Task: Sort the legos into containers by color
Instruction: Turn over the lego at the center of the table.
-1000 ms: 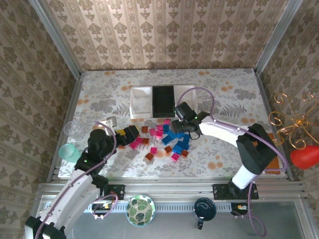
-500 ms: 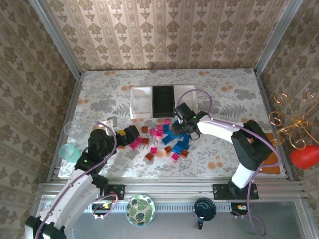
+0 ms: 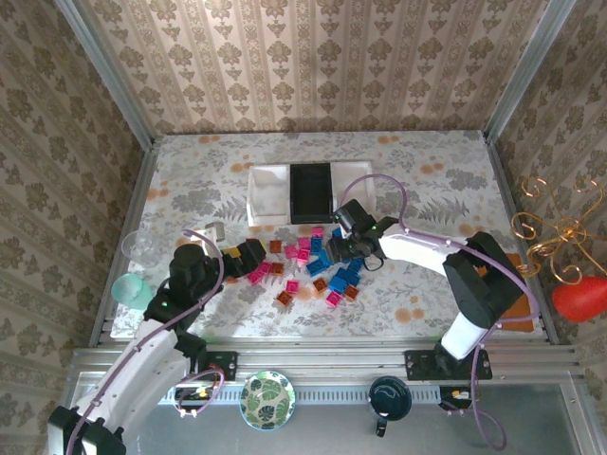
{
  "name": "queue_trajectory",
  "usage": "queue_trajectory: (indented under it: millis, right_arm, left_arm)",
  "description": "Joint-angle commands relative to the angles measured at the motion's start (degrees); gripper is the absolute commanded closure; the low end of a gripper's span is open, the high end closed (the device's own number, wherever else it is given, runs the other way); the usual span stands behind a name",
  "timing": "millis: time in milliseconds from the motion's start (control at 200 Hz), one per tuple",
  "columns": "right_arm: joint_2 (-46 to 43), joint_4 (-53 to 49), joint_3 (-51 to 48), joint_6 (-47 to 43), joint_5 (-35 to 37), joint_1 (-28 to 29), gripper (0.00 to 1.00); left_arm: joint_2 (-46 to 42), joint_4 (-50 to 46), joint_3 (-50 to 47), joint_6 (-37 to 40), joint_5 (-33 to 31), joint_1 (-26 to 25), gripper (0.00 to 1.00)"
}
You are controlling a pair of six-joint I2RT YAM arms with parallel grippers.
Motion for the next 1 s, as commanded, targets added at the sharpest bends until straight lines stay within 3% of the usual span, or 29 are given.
queue_trajectory:
  millis: [0, 500, 765, 995]
  right_arm:
    - [-2.92, -0.32, -0.37, -0.28, -0.54, -0.09, 0.33]
    - [1.99, -2.27, -0.11, -0.82, 2.53, 0.35, 0.32]
    - [-2.76, -1.1, -2.66, 2.06, 5.54, -2.25, 0.36]
    - [-4.78, 0.35, -3.3, 0.3, 2.92, -1.31, 0.29]
  left_arm:
    - [0.21, 1.83, 0.38, 0.0, 0.93, -0.58, 0.0]
    - [1.08, 2.32, 0.04, 0.11, 0.93, -0.64, 0.0]
    - [1.25, 2.41, 0.03, 0.04, 1.09, -0.63, 0.0]
    - [1.95, 3.16, 0.05, -0.13, 1.2, -0.65, 0.0]
